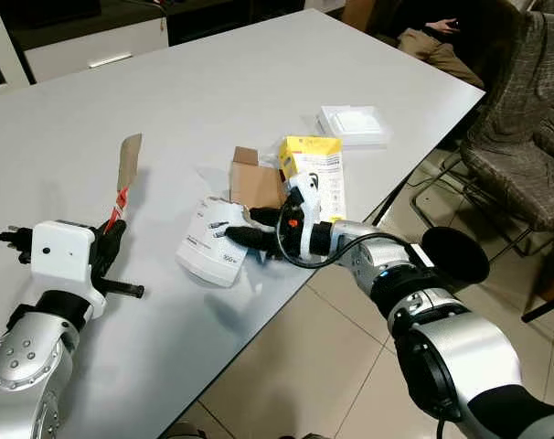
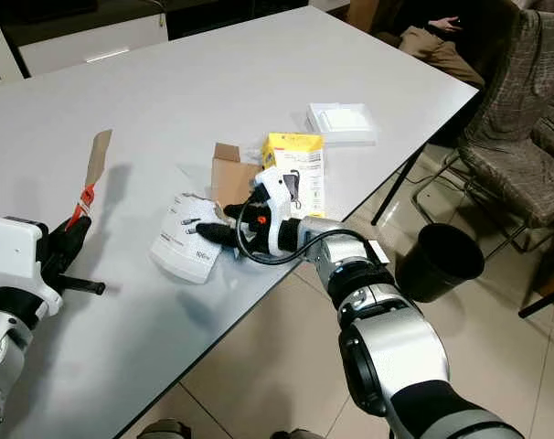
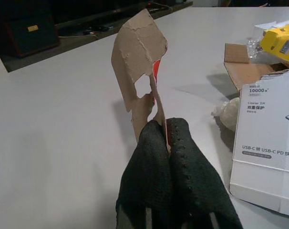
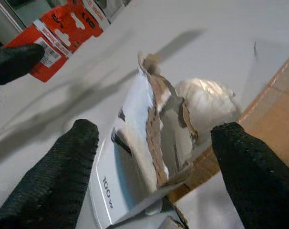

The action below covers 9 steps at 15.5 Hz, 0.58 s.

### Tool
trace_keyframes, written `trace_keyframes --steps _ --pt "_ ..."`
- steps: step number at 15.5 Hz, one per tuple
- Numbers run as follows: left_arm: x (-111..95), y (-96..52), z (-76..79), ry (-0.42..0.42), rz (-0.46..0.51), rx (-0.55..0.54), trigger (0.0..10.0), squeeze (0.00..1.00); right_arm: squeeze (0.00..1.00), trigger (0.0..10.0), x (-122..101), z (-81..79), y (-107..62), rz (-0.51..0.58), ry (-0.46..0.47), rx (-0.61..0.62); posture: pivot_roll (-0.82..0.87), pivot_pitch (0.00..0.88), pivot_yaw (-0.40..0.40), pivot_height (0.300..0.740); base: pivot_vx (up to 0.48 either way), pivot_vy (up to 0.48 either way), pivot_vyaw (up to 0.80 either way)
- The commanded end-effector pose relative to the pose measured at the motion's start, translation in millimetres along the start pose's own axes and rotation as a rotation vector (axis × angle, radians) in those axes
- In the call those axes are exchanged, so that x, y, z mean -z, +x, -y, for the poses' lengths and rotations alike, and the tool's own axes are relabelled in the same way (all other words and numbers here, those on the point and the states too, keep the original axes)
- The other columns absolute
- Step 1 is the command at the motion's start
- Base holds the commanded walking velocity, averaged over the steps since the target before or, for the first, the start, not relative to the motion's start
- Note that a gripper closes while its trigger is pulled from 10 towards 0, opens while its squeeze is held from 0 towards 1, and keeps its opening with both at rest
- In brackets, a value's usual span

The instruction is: Picking trash to rubbish bin

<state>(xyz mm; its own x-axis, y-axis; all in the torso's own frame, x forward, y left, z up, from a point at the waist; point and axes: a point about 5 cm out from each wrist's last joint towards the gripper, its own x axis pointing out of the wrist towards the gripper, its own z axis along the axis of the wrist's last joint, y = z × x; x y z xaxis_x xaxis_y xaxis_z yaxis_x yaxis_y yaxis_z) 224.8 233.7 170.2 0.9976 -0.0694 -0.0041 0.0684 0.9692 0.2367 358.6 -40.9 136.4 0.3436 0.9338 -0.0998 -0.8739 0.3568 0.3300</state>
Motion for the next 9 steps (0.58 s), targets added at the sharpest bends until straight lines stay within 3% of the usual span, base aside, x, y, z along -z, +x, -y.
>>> trace_keyframes --steps 1,2,4,9 --pt "-2.6 0.4 3.7 0.006 0.006 0.030 0.0 0.00 0.00 1.6 -2.4 1.1 -2.1 0.020 0.000 -0.007 0.18 0.112 -0.147 0.740 0.000 0.000 0.00" --pt "-2.4 0.3 3.8 0.007 0.005 0.031 0.0 0.00 0.00 1.6 -1.5 0.8 -1.6 0.018 0.001 -0.007 0.18 0.112 -0.147 0.740 0.000 0.000 0.00" --pt "-2.7 0.6 5.2 0.010 0.004 0.035 0.0 0.00 0.00 0.0 2.5 -0.5 -0.2 0.009 0.007 -0.011 0.18 0.112 -0.147 0.740 0.000 0.000 0.00" --pt "-2.1 0.6 7.1 0.021 0.000 0.048 0.0 0.00 0.00 0.0 8.8 -2.4 1.3 -0.003 0.017 -0.021 0.18 0.108 -0.147 0.740 0.000 0.000 0.00"
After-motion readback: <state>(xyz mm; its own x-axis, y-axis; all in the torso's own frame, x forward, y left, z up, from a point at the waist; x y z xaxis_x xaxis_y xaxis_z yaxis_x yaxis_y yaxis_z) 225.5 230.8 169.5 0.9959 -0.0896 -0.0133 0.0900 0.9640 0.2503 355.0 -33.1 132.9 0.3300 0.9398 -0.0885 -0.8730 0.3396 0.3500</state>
